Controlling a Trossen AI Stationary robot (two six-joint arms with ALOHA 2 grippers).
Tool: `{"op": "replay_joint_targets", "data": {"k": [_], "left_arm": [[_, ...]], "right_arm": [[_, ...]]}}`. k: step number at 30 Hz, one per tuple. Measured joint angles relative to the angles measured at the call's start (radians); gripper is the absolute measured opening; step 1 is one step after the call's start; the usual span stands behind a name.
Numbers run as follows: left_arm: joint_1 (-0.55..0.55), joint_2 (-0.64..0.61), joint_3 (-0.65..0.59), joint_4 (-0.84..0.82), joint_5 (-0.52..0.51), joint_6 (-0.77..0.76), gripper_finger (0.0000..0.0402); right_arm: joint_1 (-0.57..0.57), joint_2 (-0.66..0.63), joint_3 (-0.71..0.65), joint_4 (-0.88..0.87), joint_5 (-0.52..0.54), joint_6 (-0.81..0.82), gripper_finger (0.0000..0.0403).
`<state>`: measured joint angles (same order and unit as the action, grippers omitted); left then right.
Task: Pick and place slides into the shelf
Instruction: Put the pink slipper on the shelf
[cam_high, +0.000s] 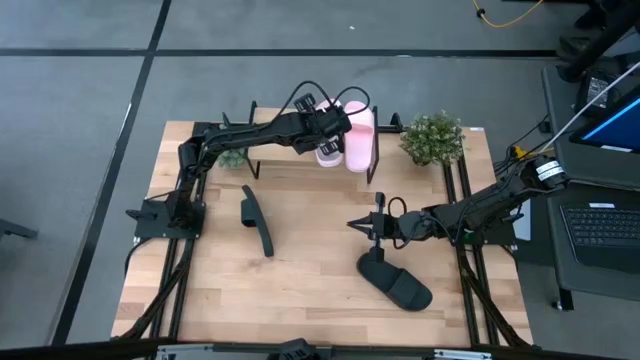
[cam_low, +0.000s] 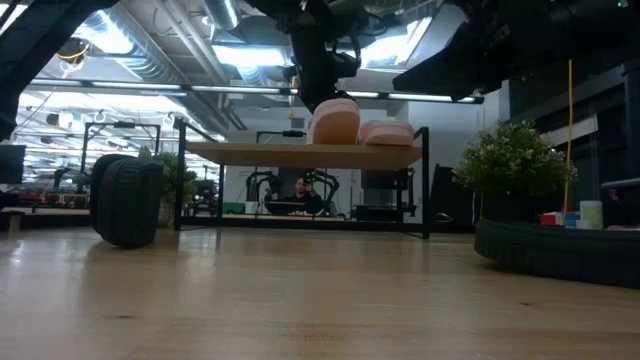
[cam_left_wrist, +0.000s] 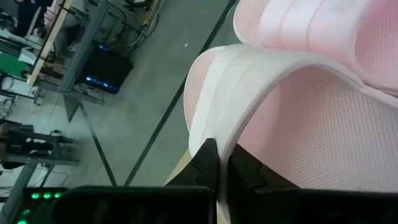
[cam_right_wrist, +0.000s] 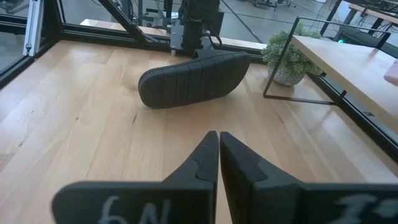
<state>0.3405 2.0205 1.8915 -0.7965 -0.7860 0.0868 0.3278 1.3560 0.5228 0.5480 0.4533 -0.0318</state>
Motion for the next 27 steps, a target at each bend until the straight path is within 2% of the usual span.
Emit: {"op": "replay_joint_targets", "data": {"k": [27], "left_arm": [[0.007,-0.004,-0.057,0.054,0.002,-0.007,0.0002]], "right_arm": [[0.0,0.0,0.0,0.0,0.0,-0.002,0.0019]]}}
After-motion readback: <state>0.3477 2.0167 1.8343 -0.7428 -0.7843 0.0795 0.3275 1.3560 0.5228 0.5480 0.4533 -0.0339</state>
